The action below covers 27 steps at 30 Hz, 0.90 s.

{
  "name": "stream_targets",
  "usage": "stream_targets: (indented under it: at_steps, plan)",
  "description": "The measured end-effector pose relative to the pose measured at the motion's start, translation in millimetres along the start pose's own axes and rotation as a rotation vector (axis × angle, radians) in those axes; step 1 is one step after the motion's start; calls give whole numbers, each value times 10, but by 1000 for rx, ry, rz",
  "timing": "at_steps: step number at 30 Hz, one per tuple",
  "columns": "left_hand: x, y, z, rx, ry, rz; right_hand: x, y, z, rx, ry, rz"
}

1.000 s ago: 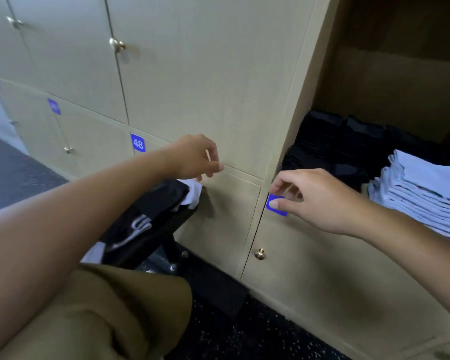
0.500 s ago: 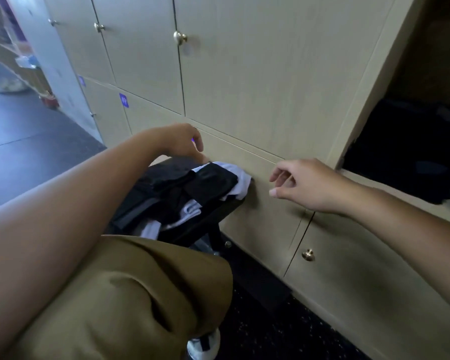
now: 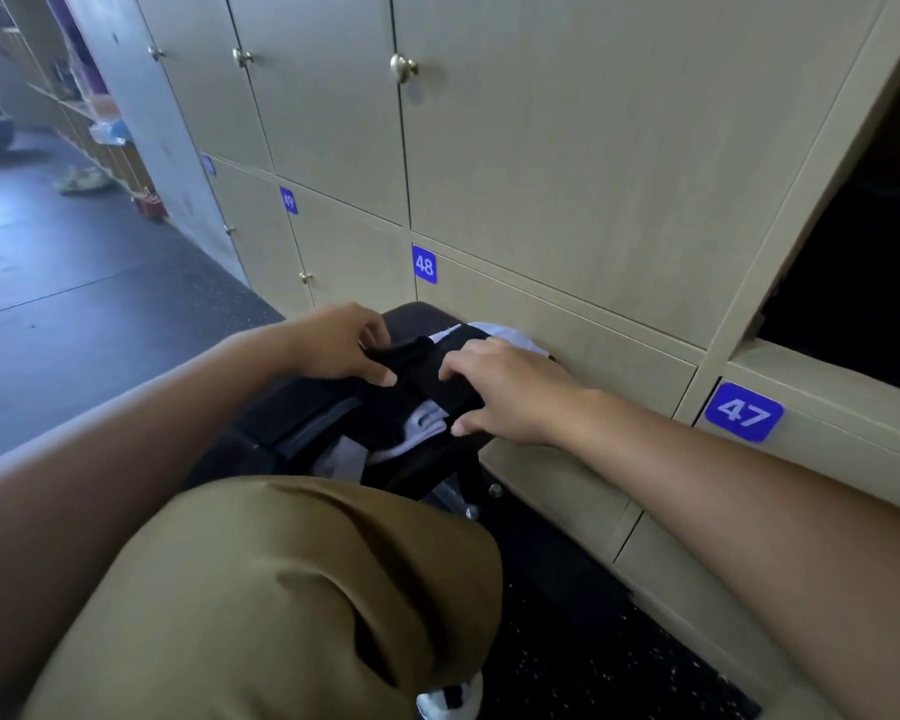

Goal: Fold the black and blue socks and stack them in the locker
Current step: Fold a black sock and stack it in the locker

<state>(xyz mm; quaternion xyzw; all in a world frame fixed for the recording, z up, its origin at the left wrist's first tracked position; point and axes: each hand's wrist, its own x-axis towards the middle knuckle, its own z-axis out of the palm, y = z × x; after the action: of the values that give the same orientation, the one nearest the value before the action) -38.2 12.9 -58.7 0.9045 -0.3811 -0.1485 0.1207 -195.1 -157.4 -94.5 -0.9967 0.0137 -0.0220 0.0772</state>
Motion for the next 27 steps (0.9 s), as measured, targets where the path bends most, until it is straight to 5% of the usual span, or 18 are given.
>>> stream_targets:
  at_steps: [8,19,27]
  plan:
    - [-110,-38,40,-9,59,40,184,-87,46,27,138,32]
    - [-159,82,270,199,340,-14,88,235,-338,553,567,336]
    - [-147,146,41,19,460,-84,-96,332,-711,903,692,377]
